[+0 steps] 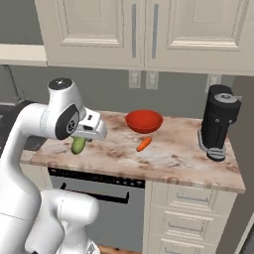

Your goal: Place the two vegetables and bowl onto the tray for setting up a vegetable dip station.

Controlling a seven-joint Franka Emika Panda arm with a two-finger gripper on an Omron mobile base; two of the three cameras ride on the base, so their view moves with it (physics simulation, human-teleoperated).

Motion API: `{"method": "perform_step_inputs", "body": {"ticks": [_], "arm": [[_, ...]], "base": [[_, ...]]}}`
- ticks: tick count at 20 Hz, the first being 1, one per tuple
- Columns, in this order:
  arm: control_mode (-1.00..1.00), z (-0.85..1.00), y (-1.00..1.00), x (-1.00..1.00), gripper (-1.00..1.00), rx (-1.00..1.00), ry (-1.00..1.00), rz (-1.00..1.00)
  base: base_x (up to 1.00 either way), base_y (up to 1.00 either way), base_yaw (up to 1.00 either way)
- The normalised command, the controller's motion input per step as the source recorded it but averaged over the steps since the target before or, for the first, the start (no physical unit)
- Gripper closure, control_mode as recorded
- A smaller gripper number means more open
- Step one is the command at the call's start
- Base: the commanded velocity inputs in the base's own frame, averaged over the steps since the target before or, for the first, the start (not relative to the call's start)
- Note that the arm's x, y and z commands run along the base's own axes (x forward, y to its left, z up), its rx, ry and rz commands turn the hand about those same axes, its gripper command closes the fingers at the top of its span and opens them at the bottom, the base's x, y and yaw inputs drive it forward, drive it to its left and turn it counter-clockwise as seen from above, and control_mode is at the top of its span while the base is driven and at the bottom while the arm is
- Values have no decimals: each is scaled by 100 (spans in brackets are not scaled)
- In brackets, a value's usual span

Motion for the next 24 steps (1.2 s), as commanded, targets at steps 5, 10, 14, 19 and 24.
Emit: {"method": "perform_step_inputs", "body": {"ticks": [5, 10, 14, 19, 24], "arm": [[100, 0, 0, 0, 100, 0, 0, 0], [100, 0, 0, 0, 100, 0, 0, 0], [100, 0, 0, 0, 100, 0, 0, 0], [100, 0, 0, 0, 100, 0, 0, 0], [100, 0, 0, 0, 100, 0, 0, 0]], "base": [[-36, 98, 0], [0, 100, 0], [0, 100, 0], [0, 100, 0], [0, 100, 0]]}}
